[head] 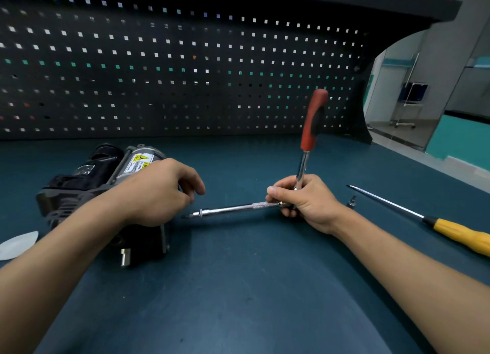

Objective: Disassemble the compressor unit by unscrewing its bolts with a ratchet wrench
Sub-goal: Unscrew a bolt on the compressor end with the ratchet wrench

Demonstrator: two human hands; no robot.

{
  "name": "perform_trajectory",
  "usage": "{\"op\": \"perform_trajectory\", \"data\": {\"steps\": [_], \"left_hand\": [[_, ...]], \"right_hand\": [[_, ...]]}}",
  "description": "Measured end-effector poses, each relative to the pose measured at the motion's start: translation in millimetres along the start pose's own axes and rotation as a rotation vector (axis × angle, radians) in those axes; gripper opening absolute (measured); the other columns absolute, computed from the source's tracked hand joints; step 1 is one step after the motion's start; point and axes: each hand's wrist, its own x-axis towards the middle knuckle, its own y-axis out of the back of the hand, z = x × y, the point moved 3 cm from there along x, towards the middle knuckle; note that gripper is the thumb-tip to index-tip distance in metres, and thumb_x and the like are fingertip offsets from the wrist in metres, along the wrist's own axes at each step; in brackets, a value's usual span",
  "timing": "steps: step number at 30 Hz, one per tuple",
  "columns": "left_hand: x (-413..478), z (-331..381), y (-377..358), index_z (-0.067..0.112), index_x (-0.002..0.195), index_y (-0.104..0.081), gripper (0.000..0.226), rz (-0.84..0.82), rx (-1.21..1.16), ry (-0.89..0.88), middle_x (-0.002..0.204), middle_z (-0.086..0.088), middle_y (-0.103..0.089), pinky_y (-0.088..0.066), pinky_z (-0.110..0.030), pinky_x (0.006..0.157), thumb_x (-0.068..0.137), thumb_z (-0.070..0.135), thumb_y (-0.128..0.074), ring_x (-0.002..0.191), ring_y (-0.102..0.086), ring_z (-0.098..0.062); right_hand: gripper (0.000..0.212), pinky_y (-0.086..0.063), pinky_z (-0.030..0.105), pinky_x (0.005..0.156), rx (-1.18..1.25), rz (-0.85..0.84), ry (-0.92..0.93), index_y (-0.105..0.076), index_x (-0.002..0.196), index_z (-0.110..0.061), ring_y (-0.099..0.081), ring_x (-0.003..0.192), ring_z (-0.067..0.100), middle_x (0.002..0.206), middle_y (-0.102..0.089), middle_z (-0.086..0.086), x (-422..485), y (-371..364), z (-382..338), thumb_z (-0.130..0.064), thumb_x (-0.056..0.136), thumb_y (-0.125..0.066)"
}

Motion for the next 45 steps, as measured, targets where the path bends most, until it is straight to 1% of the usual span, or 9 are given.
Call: {"op": "perform_trajectory", "data": {"steps": [6, 12, 19, 24, 27, 32, 38, 41, 45], "left_hand": [[-2, 1, 2, 0.036, 0.085, -0.069, 0.045, -0.009, -0.045, -0.031, 0.077, 0.019, -0.069, -0.042, -0.010, 0.059, 0.079, -0.006, -0.054, 0.065, -0.057, 0.002], [-2, -2, 1, 0.037, 0.085, -0.069, 0.034, 0.011, -0.035, -0.023, 0.078, 0.025, -0.068, -0.044, -0.016, 0.066, 0.082, 0.005, -0.060, 0.073, -0.059, 0.005], [-1, -3, 4, 0.032, 0.095, -0.067, 0.027, 0.079, -0.111, 0.022, 0.086, 0.014, -0.070, -0.050, -0.016, 0.073, 0.083, 0.008, -0.064, 0.077, -0.063, 0.001], [-5, -5, 14, 0.031, 0.107, -0.066, 0.031, 0.187, -0.002, 0.069, 0.099, 0.013, -0.061, -0.038, -0.019, 0.076, 0.081, 0.015, -0.067, 0.089, -0.056, -0.007], [-14, -19, 31, 0.029, 0.099, -0.071, 0.019, 0.243, -0.042, 0.118, 0.104, 0.013, -0.064, -0.040, -0.024, 0.082, 0.087, 0.017, -0.064, 0.092, -0.059, -0.008], [-20, -34, 41, 0.031, 0.082, -0.077, 0.011, 0.108, -0.119, 0.113, 0.086, 0.035, -0.065, -0.039, -0.009, 0.070, 0.087, 0.024, -0.071, 0.080, -0.058, 0.017], [-11, -18, 26, 0.037, 0.077, -0.076, 0.014, 0.013, 0.155, 0.119, 0.108, 0.021, -0.066, -0.043, -0.035, 0.096, 0.076, 0.049, -0.070, 0.107, -0.058, -0.007], [-7, -11, 19, 0.039, 0.072, -0.068, 0.009, 0.055, 0.377, 0.137, 0.110, 0.018, -0.067, -0.040, -0.036, 0.091, 0.080, 0.043, -0.066, 0.112, -0.053, -0.016], [-4, -6, 15, 0.044, 0.067, -0.061, 0.018, -0.003, 0.334, 0.092, 0.101, 0.013, -0.069, -0.049, -0.036, 0.094, 0.083, 0.042, -0.070, 0.102, -0.060, -0.017]], "right_hand": [[0.027, -0.039, 0.021, 0.039, -0.021, -0.004, -0.007, -0.071, 0.074, -0.011, -0.053, 0.043, 0.016, 0.077, -0.075, 0.012, 3, 1, 2, -0.033, 0.064, -0.084], [0.017, -0.038, 0.021, 0.037, 0.023, 0.021, -0.026, -0.071, 0.070, -0.015, -0.052, 0.041, 0.016, 0.076, -0.074, 0.014, 6, 5, 6, -0.024, 0.076, -0.083], [0.023, -0.036, 0.020, 0.036, 0.018, 0.193, -0.050, -0.060, 0.080, -0.010, -0.050, 0.037, 0.015, 0.069, -0.073, 0.007, 9, 5, 8, -0.025, 0.093, -0.071], [0.022, -0.035, 0.020, 0.036, 0.118, 0.366, -0.098, -0.058, 0.082, -0.012, -0.050, 0.037, 0.013, 0.065, -0.072, 0.002, 10, 11, 9, -0.026, 0.096, -0.067], [0.020, -0.034, 0.019, 0.035, 0.191, 0.421, -0.138, -0.057, 0.084, -0.013, -0.050, 0.037, 0.013, 0.065, -0.073, 0.000, 12, 11, 9, -0.026, 0.097, -0.066], [0.020, -0.034, 0.018, 0.035, 0.230, 0.458, -0.157, -0.058, 0.084, -0.012, -0.050, 0.037, 0.012, 0.065, -0.073, 0.000, 14, 11, 10, -0.027, 0.097, -0.065], [0.023, -0.034, 0.019, 0.035, 0.200, 0.460, -0.136, -0.059, 0.082, -0.012, -0.050, 0.037, 0.013, 0.065, -0.073, 0.001, 14, 8, 11, -0.028, 0.097, -0.065], [0.023, -0.034, 0.019, 0.035, 0.202, 0.467, -0.143, -0.059, 0.083, -0.011, -0.050, 0.036, 0.013, 0.065, -0.073, 0.001, 14, 8, 11, -0.028, 0.097, -0.065], [0.023, -0.034, 0.019, 0.035, 0.222, 0.472, -0.151, -0.059, 0.082, -0.011, -0.050, 0.036, 0.013, 0.064, -0.073, 0.001, 15, 8, 11, -0.028, 0.097, -0.065]]}}
